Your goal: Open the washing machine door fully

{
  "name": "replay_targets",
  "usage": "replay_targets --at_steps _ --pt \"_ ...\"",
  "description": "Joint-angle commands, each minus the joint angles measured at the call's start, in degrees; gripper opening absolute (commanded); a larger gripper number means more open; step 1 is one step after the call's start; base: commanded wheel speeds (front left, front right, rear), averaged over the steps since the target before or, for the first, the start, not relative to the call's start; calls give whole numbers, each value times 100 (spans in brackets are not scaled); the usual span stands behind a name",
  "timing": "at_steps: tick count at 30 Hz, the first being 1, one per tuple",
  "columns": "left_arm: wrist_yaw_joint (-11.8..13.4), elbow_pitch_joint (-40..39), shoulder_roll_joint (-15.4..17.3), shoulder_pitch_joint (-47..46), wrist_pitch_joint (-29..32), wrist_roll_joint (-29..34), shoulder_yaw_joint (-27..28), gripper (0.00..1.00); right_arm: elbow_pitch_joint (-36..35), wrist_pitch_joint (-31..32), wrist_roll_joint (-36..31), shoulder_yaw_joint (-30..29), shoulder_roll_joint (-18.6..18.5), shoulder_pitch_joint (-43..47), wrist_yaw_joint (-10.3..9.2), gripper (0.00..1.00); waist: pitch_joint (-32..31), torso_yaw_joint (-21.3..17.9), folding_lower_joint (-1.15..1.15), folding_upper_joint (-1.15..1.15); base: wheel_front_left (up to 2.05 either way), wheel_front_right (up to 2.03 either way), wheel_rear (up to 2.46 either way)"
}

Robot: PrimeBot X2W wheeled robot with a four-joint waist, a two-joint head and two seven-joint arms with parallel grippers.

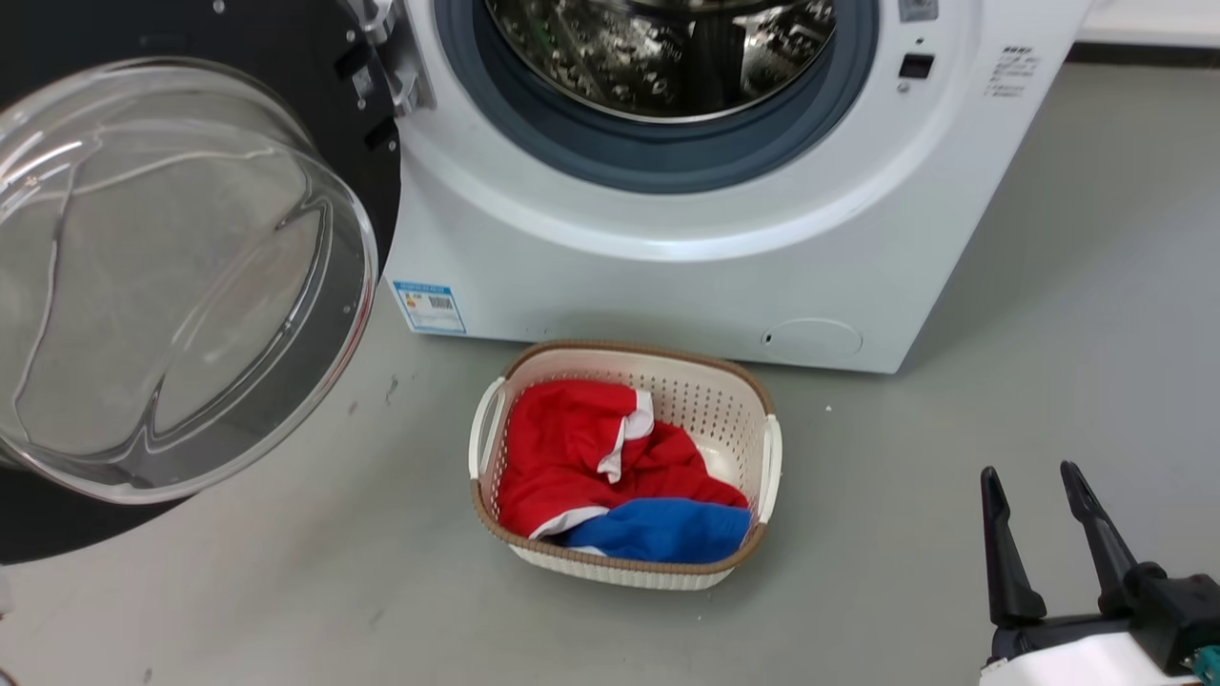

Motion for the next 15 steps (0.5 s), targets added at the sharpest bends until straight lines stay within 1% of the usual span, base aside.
replay_targets --at_steps 1,4,5,6,8,9,10,11,12,15 --pt "-22 -253 -94 123 -14 44 -15 0 -19 -14 30 -23 6 68 -1 100 -129 -47 0 0 0 0 0" --pt "-38 -882 -298 317 -15 105 -136 0 -24 -13 64 -29 6 129 -1 100 -257 -71 0 0 0 0 0" --pt "-45 -1081 -367 376 -15 120 -192 6 -18 -14 72 -27 7 150 -1 100 -296 -81 0 0 0 0 0" --pt "-47 -1278 -439 436 -14 151 -270 31 -18 -13 78 -27 6 180 -1 100 -330 -88 0 0 0 0 0" --pt "-55 -1623 -552 536 -15 216 -457 11 -15 -13 93 -35 6 222 -1 100 -394 -105 0 0 0 0 0" --pt "-60 -1804 -589 564 -16 249 -558 16 -8 -13 101 -21 6 228 -1 100 -424 -123 0 0 0 0 0" --pt "-65 -1958 -650 602 -14 269 -681 23 -7 -14 107 -16 7 236 -1 100 -448 -134 0 0 0 0 0" --pt "-69 -2082 -702 649 -14 315 -821 75 -12 -14 118 -15 6 250 -1 100 -478 -143 0 0 0 0 0" --pt "-72 -2220 -751 688 -15 359 -951 100 -13 -14 130 -13 7 272 -1 100 -505 -157 0 0 0 0 0" --pt "-73 -2476 -893 802 -15 502 -1381 100 -8 -14 140 7 6 311 -1 100 -580 -206 0 0 0 0 0"
